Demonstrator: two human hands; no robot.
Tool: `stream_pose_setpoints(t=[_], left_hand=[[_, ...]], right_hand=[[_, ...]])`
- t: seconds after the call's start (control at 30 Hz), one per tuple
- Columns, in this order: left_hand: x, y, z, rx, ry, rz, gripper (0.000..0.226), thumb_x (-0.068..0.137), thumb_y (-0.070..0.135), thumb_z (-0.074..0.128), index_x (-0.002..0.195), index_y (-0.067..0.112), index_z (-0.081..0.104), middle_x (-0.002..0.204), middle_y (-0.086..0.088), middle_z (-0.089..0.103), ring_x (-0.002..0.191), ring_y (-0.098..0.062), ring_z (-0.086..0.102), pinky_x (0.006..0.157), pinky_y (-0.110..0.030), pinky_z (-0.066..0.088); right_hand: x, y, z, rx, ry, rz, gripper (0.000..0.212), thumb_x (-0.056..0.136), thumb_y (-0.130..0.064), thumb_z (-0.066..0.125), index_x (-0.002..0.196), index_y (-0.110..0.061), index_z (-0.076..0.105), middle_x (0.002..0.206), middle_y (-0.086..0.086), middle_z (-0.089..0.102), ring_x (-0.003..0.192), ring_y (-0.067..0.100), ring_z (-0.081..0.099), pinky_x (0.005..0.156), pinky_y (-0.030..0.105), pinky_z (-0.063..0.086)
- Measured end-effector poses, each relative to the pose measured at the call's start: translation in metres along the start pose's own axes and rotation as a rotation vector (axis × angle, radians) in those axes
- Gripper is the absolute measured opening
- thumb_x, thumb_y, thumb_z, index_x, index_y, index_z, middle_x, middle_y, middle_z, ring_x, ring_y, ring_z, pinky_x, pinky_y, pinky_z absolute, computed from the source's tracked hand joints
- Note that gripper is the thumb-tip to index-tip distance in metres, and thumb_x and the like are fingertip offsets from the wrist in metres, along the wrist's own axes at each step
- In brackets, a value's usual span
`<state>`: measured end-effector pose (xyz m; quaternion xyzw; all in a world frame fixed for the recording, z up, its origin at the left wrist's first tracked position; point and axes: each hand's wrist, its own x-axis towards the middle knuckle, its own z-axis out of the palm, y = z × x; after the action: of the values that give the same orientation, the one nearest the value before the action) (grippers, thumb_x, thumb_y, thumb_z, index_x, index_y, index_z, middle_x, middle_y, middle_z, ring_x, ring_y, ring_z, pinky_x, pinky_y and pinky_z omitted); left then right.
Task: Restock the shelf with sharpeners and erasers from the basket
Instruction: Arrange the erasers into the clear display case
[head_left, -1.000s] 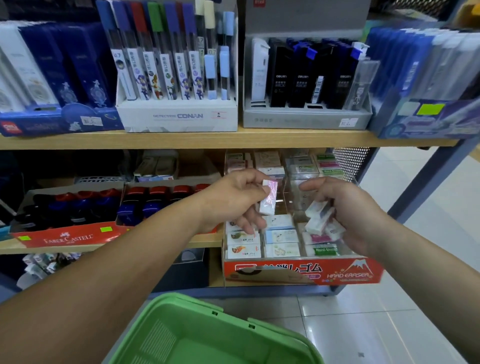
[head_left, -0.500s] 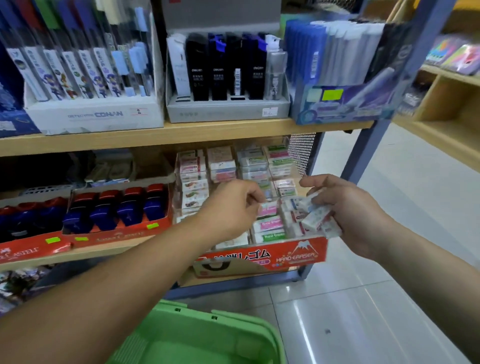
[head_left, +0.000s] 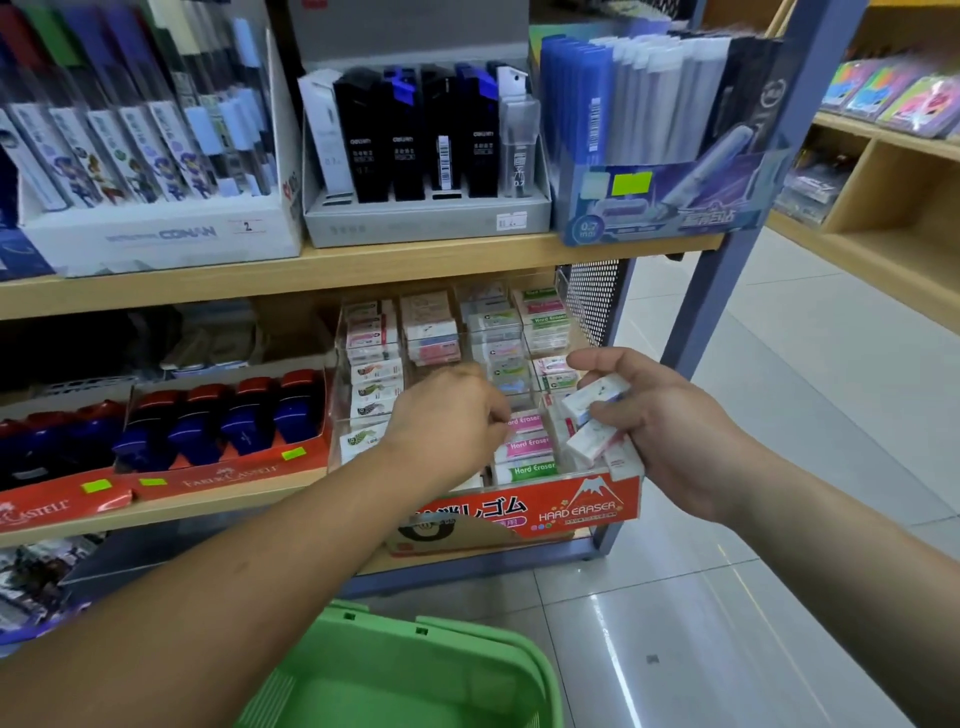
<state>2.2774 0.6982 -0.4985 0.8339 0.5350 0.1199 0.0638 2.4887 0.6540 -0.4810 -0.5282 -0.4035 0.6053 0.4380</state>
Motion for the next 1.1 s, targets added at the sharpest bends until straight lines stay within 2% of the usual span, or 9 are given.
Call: stream_pose_setpoints(t=[0.1,0.23,0.37,0.47,0.6,0.73,0.83,0.97,1.1], left_hand=[[0.0,0.005,-0.001,-0.146,0.03,0.015,0.013,0.097,0.031,0.067,0.1,0.032,0.08,0.097,0.011,0.06,0.093,-0.013,0.061,0.077,-0.032,0.054],[-0.001,0.024,-0.014,-0.833,-0.088,-0.114,0.009,0.096,0.03,0.072,0.101,0.027,0.079,0.091,0.005,0.074,0.083,-0.011,0.07,0.077,-0.028,0.06],[-0.001,0.022,-0.018,-0.97,-0.179,-0.194,0.027,0.087,0.021,0.083,0.113,0.022,0.075,0.094,-0.001,0.076,0.078,-0.011,0.073,0.07,-0.025,0.061],[-0.003,0.007,-0.033,-0.944,-0.179,-0.238,0.017,0.093,0.018,0.075,0.11,0.02,0.076,0.09,-0.005,0.068,0.066,-0.007,0.058,0.055,-0.019,0.046],[-0.01,-0.025,-0.049,-0.891,-0.053,-0.336,0.01,0.092,0.031,0.076,0.096,0.022,0.075,0.096,-0.005,0.076,0.075,-0.012,0.068,0.062,-0.026,0.054],[-0.019,-0.044,-0.059,-0.997,-0.076,-0.383,0.014,0.099,0.018,0.066,0.107,0.006,0.064,0.087,-0.015,0.078,0.078,-0.025,0.074,0.055,-0.031,0.048],[-0.026,-0.054,-0.063,-1.006,-0.1,-0.364,0.015,0.103,0.019,0.061,0.115,0.011,0.062,0.086,-0.014,0.078,0.072,-0.024,0.071,0.051,-0.028,0.047],[-0.039,-0.065,-0.061,-0.766,-0.23,-0.231,0.033,0.101,0.032,0.065,0.131,0.043,0.06,0.097,-0.001,0.069,0.081,-0.013,0.068,0.065,-0.026,0.054],[-0.042,-0.065,-0.047,-0.623,-0.221,-0.164,0.038,0.081,0.027,0.088,0.113,0.03,0.067,0.087,0.003,0.072,0.076,-0.009,0.07,0.072,-0.033,0.063]], right_hand=[[-0.001,0.0,0.002,-0.031,-0.04,-0.008,0.052,0.098,0.012,0.055,0.128,-0.029,0.067,0.121,0.001,0.071,0.096,0.03,0.078,0.071,0.047,0.065],[0.0,0.001,0.005,-0.082,-0.091,-0.051,0.06,0.095,0.015,0.057,0.132,-0.032,0.062,0.123,0.003,0.07,0.099,0.031,0.077,0.077,0.046,0.065],[0.001,0.003,0.013,-0.09,-0.098,-0.104,0.061,0.095,0.011,0.064,0.136,-0.033,0.059,0.122,0.002,0.071,0.098,0.031,0.078,0.08,0.047,0.065],[0.003,0.003,0.017,-0.062,-0.041,-0.131,0.06,0.094,0.007,0.069,0.139,-0.03,0.056,0.121,0.0,0.069,0.097,0.028,0.078,0.077,0.048,0.065],[0.009,0.004,0.025,0.011,-0.011,-0.1,0.048,0.095,0.001,0.069,0.135,-0.024,0.059,0.117,0.002,0.076,0.094,0.028,0.079,0.073,0.046,0.066],[0.016,0.005,0.042,0.085,-0.01,-0.056,0.042,0.094,-0.004,0.072,0.131,-0.02,0.061,0.113,0.005,0.079,0.094,0.031,0.079,0.074,0.047,0.065],[0.023,0.007,0.056,0.074,0.029,-0.064,0.035,0.094,-0.007,0.074,0.125,-0.019,0.064,0.114,0.009,0.078,0.094,0.032,0.079,0.074,0.046,0.066],[0.029,0.011,0.07,0.0,0.067,-0.138,0.035,0.092,-0.016,0.078,0.125,-0.022,0.066,0.112,0.006,0.079,0.094,0.027,0.079,0.082,0.048,0.064],[0.03,0.012,0.072,-0.043,0.053,-0.169,0.041,0.09,-0.015,0.079,0.127,-0.025,0.066,0.11,0.005,0.079,0.095,0.032,0.078,0.085,0.05,0.064]])
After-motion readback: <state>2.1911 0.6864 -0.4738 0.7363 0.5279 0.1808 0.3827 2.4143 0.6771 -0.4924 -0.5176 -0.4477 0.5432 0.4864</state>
